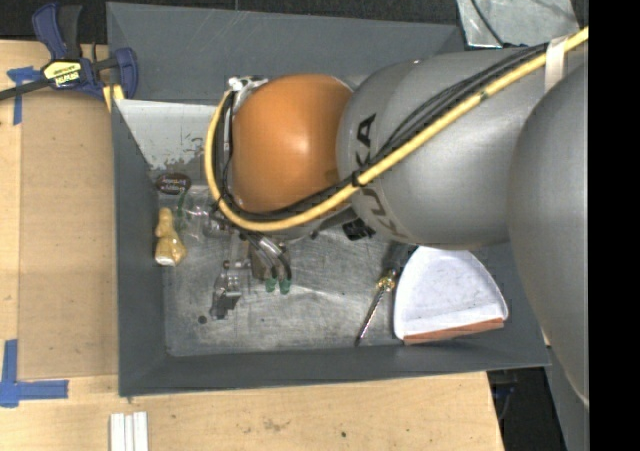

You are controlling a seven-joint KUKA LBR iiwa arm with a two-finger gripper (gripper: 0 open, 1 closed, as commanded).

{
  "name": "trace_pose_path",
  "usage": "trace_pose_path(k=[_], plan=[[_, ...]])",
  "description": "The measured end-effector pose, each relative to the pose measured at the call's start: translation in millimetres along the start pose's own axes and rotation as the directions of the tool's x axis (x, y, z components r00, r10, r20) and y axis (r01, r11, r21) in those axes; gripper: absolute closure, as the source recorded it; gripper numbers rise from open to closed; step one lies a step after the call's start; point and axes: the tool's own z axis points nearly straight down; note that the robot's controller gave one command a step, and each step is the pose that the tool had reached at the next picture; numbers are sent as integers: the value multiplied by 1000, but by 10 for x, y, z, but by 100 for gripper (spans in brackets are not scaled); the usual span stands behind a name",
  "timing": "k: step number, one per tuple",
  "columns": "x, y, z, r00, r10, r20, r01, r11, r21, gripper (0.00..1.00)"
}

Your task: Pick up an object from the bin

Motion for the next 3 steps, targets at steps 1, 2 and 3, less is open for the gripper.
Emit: trace_pose_path(k=[1,2,3], plan=[[-456,-163,1195,949,316,-1,-316,949,-2,100],[-457,-163,1195,948,317,-1,-317,948,-3,100],[-919,13,303,896,444,6,-444,896,-6,0]])
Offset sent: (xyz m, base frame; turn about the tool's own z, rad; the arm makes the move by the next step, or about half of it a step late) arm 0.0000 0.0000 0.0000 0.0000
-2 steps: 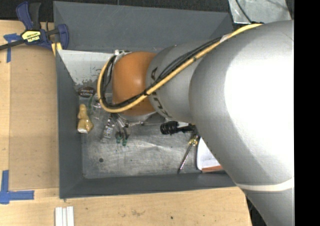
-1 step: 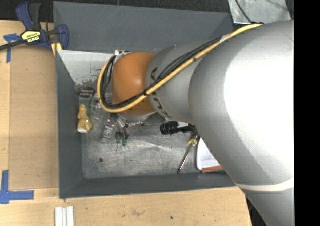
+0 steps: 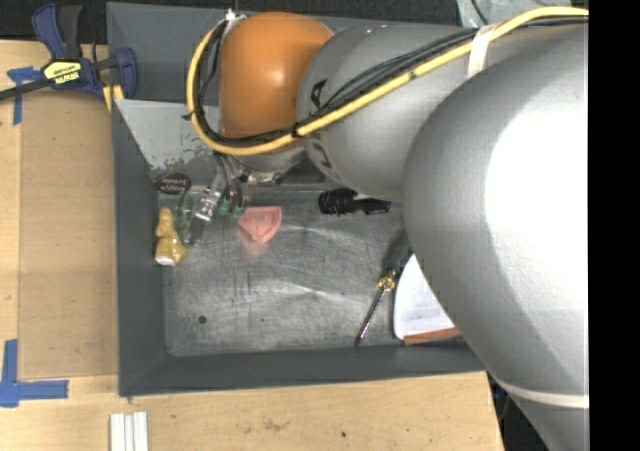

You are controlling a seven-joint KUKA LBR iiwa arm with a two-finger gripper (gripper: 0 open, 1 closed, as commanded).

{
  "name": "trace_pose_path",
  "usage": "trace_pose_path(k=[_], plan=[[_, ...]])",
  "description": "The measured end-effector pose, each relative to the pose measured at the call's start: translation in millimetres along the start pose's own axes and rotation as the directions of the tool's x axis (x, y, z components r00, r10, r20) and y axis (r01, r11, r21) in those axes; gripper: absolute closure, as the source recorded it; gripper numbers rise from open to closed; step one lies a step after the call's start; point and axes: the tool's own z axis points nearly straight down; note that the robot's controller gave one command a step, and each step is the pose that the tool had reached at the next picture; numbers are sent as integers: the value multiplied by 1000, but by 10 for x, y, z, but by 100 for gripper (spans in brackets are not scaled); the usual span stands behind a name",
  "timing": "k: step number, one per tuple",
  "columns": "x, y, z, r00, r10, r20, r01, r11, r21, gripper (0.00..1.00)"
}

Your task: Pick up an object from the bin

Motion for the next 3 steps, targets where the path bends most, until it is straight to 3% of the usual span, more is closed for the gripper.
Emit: trace_pose_path(k=[1,2,3], plan=[[17,-19,41,1000,0,-6,0,1000,7,0],[-113,-6,408,998,62,-1,-62,998,1,0],[-193,-95,884,980,200,-5,-200,980,7,0]])
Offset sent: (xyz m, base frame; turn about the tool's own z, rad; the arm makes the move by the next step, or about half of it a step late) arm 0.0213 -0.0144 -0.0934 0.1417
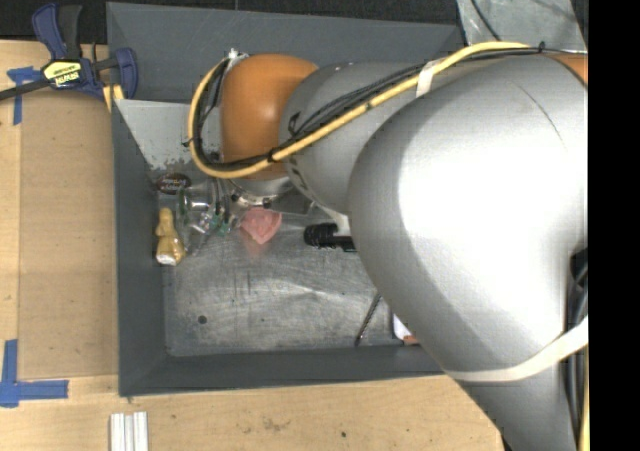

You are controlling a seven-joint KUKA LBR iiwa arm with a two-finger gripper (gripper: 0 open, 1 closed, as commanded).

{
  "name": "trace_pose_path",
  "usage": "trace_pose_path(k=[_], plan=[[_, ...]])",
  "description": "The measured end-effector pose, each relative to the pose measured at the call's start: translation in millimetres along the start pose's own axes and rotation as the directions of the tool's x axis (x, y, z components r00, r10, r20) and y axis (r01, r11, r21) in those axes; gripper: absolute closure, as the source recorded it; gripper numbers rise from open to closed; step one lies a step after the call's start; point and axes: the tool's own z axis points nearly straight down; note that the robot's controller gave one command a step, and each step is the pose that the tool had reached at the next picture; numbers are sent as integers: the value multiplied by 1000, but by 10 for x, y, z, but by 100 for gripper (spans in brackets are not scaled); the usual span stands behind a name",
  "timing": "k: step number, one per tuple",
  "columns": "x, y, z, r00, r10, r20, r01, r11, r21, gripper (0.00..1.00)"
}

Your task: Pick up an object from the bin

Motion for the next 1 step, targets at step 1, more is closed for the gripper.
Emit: trace_pose_path(k=[1], plan=[[62,233,-73,1000,-26,3,26,1000,4,0]])
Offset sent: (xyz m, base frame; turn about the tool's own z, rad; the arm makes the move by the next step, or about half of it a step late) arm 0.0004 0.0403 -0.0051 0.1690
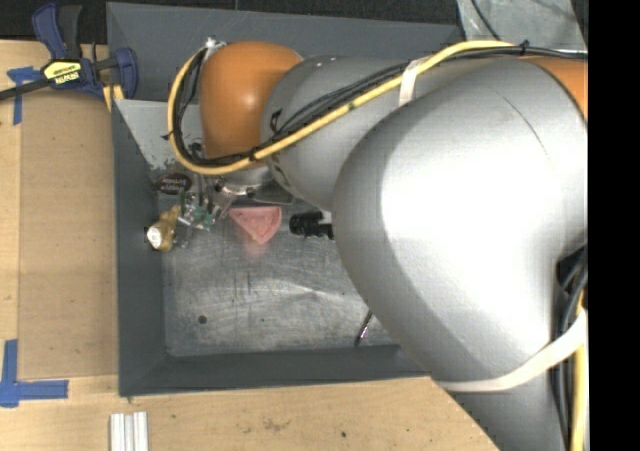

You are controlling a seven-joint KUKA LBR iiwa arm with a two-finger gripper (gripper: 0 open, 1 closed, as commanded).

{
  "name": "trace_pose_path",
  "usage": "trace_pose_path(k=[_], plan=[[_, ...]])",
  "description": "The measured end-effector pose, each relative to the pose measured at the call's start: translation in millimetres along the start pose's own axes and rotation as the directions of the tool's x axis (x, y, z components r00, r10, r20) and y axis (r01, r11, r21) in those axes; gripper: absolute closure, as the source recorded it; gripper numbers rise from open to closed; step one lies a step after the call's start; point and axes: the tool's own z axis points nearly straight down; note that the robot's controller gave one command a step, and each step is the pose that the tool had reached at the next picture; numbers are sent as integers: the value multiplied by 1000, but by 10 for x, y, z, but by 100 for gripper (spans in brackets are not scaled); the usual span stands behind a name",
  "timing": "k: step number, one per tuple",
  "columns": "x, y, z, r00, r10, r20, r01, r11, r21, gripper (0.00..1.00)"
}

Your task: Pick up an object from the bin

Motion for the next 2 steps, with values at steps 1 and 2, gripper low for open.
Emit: trace_pose_path(k=[1,2], plan=[[124,87,68,981,193,5,-193,981,-4,100],[123,87,68,981,192,5,-192,981,-4,100]])
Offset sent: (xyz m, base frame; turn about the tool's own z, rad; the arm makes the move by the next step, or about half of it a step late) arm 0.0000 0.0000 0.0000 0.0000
